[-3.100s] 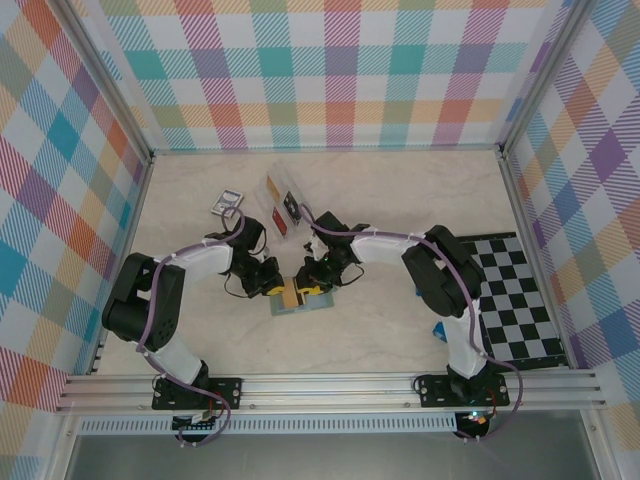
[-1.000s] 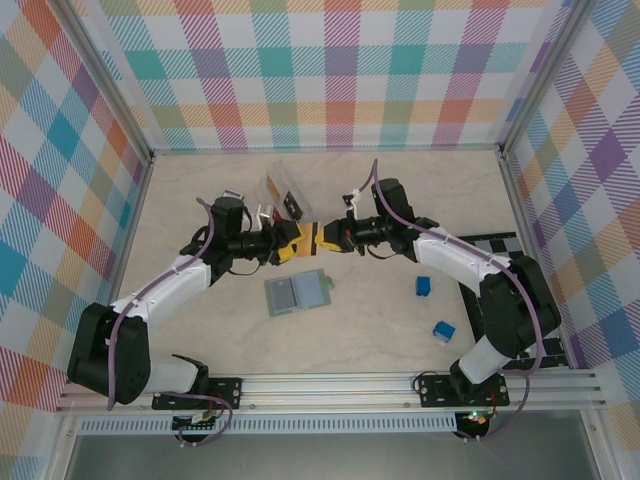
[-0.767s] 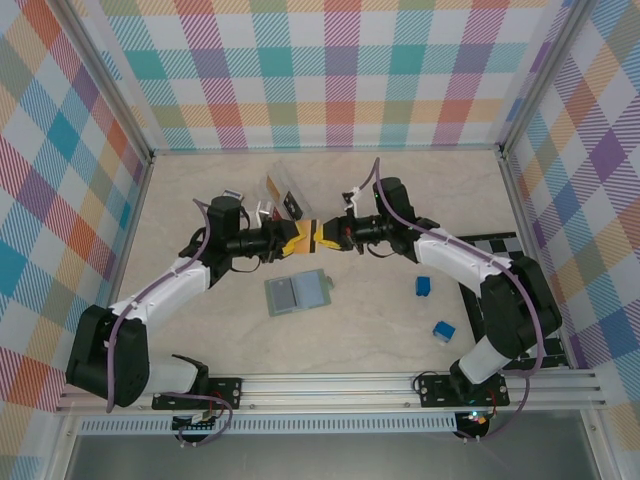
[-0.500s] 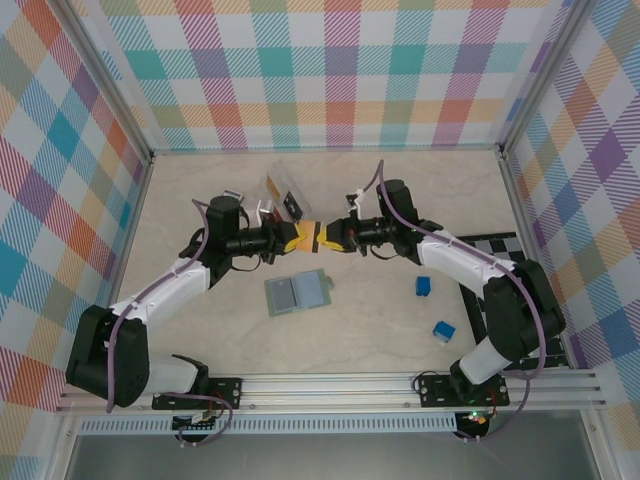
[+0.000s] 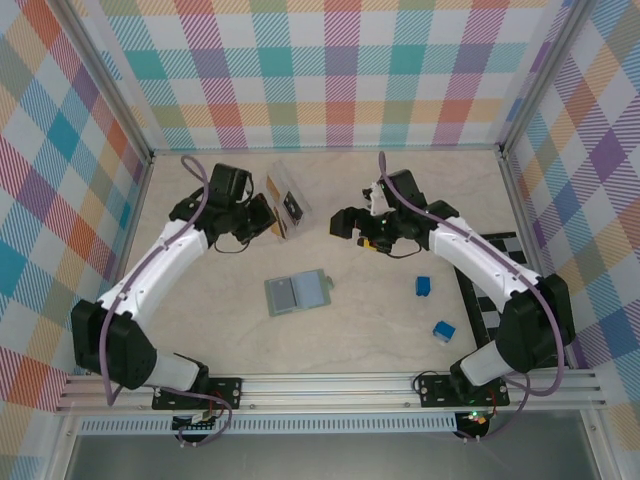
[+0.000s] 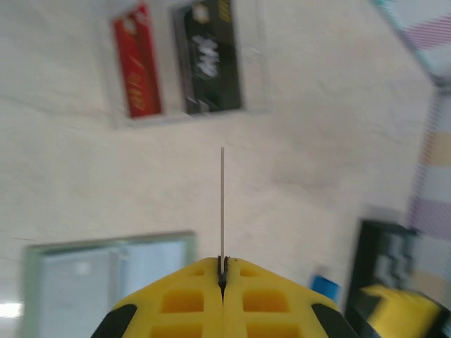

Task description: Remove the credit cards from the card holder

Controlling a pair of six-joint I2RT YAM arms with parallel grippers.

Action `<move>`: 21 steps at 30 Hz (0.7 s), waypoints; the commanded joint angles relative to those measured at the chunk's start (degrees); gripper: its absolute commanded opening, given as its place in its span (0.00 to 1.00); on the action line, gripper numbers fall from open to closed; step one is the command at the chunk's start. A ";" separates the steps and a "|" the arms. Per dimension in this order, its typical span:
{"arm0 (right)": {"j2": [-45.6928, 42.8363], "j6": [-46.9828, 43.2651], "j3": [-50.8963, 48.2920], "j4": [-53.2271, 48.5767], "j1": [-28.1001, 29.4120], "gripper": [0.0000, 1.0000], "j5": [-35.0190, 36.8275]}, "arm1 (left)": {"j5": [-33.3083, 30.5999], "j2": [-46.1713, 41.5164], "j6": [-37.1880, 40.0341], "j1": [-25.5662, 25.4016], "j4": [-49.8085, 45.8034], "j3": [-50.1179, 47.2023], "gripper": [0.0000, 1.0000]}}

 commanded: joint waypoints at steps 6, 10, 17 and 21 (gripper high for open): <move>0.73 -5.72 -0.17 -6.30 -0.26 1.00 4.94 | -26.98 19.09 2.32 -1.33 -13.56 19.16 0.00; 0.12 -4.81 -1.48 -6.04 -0.25 1.00 4.24 | -29.67 29.63 2.39 -1.36 -14.61 31.28 0.00; -1.95 -3.79 -3.74 -6.38 -0.24 1.00 5.73 | -34.26 43.35 4.60 -1.37 -18.63 48.75 0.00; -1.81 -3.58 -3.75 -6.41 -0.25 1.00 5.82 | -34.64 46.32 4.97 -1.28 -17.87 50.94 0.00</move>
